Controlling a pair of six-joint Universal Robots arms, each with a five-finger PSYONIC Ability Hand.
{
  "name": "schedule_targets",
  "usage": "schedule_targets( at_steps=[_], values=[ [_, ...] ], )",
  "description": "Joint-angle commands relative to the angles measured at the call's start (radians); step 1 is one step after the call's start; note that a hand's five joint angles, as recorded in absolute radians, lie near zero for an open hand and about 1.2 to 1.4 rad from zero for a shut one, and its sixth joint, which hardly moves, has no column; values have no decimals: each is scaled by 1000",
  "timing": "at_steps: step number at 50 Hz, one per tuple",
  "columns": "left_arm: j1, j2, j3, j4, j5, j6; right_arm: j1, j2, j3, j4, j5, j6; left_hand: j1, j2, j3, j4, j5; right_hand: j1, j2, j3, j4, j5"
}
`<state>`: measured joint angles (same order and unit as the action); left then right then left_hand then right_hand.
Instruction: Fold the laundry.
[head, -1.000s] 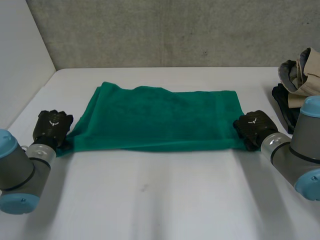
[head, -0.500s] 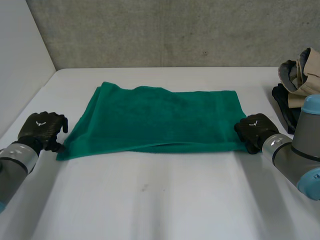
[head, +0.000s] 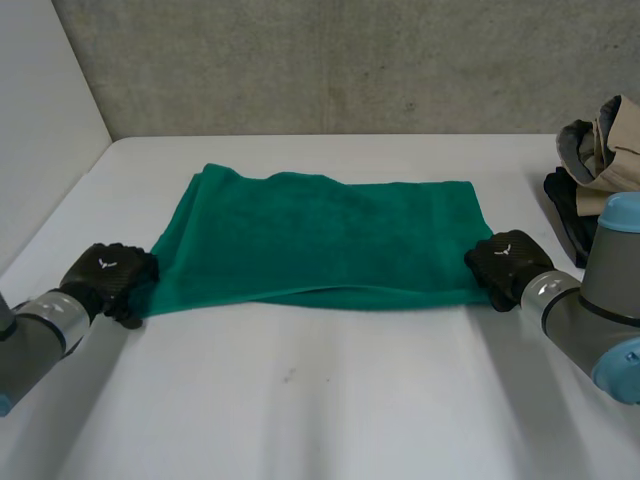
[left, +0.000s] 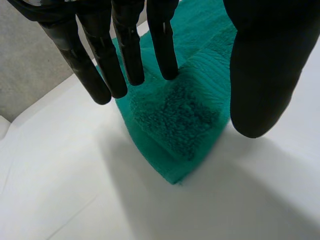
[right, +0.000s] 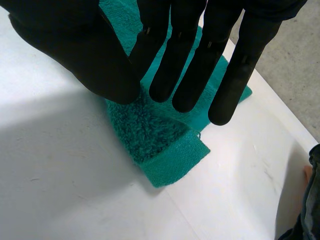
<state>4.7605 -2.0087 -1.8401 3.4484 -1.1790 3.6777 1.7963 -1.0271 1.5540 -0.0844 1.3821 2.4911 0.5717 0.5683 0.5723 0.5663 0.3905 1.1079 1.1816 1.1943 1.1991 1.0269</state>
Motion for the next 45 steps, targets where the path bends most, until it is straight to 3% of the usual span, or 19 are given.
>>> schedule_targets(
  at_steps=[1,12,15,20,25,29,34,39,45],
  values=[
    [-47,-53,67,21,-44,1,-3,1,0,0,0,0,191,194,190,196,197,288,215,202,197,195],
    [-80,-131,142,41,-93,27,-14,-1,-6,38,-2,-3,264,268,264,270,271,288,215,202,197,195],
    [-82,-146,159,41,-96,38,-15,-2,-6,41,0,-3,399,402,398,404,405,288,215,202,197,195],
    [-74,-185,193,46,-94,48,-15,-2,-5,44,0,-3,824,827,823,829,830,288,215,202,197,195],
    [-57,-173,191,9,-110,59,-18,-14,-9,92,-1,-17,825,828,824,830,831,288,215,202,197,195],
    [-54,-72,121,-121,-125,77,-28,-65,-11,207,-6,-76,825,828,824,830,831,288,215,202,197,195],
    [-30,183,-5,-404,-163,130,-73,-169,0,470,0,-278,825,828,824,830,831,288,215,202,197,195],
    [1,340,-93,-629,-183,191,-124,-240,41,711,3,-440,825,828,824,830,831,288,215,202,197,195],
    [1,334,-103,-658,-162,251,-120,-243,51,655,2,-463,825,828,824,830,831,288,215,202,197,195]
  ],
)
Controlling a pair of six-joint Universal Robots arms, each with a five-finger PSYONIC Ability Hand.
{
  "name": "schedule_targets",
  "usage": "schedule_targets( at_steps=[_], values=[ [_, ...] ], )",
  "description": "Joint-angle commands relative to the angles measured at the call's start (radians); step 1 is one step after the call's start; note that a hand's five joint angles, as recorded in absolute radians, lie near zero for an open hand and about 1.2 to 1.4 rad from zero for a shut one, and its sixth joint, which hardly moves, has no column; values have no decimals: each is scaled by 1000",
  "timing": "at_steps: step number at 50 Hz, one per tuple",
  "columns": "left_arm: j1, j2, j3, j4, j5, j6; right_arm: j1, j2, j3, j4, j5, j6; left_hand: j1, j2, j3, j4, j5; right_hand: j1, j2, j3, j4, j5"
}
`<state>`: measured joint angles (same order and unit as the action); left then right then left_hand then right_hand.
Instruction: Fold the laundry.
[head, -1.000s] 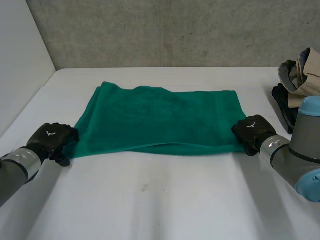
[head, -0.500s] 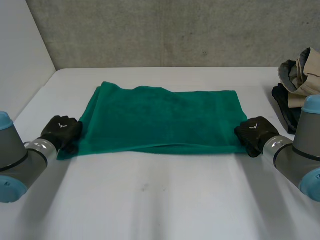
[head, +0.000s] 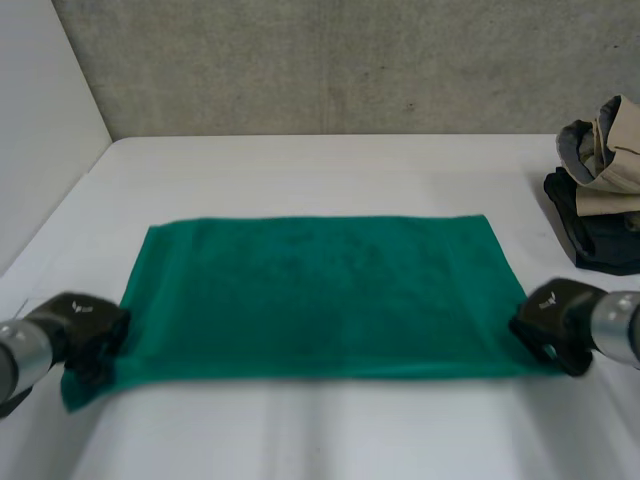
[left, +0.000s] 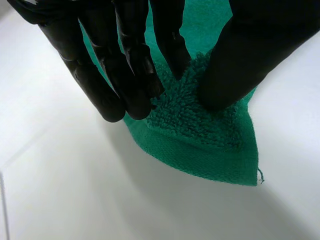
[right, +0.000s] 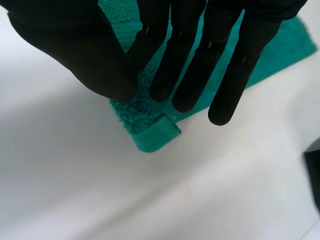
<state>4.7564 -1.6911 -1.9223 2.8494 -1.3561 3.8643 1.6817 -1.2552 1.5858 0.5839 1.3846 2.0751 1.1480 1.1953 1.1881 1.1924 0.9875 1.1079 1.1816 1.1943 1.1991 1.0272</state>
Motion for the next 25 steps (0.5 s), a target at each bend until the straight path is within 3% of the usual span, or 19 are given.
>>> schedule_targets(
  at_steps=[1,6,11,14,25],
  values=[
    [-9,-2,2,-45,12,61,6,2,16,-66,1,-30,248,201,208,204,234,288,215,202,197,195],
    [-98,-90,135,50,-34,-29,42,72,-42,-280,10,45,248,201,208,204,234,288,215,202,197,195],
    [-190,-249,385,175,-191,-215,84,178,-154,-516,10,143,248,201,208,204,234,288,215,202,197,195],
    [-228,-338,512,202,-253,-261,102,246,-220,-632,10,181,248,201,208,204,234,288,215,202,197,195],
    [-288,-620,896,173,-360,-221,135,517,-496,-875,7,200,248,201,208,204,234,288,215,202,197,195]
  ],
)
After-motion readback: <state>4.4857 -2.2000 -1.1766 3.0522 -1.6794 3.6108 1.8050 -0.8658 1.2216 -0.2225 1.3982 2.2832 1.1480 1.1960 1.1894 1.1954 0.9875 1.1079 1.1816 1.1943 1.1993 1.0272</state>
